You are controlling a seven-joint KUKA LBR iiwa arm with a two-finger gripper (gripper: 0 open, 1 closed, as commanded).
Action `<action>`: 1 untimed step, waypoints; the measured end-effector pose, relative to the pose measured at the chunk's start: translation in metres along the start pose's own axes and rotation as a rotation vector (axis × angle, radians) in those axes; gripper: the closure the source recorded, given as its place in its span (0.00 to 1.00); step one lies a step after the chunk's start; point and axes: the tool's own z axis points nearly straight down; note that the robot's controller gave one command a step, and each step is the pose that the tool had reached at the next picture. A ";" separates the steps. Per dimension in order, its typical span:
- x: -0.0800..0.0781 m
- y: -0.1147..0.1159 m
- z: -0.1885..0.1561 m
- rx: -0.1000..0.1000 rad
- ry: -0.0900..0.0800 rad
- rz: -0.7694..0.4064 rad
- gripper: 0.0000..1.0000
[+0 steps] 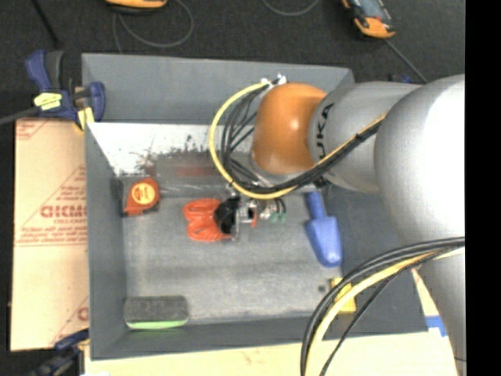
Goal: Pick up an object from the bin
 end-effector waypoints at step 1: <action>0.001 0.000 -0.004 0.000 0.001 0.001 1.00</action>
Offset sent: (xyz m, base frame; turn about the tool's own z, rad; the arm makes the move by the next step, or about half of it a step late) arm -0.0001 -0.0001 0.0560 0.0000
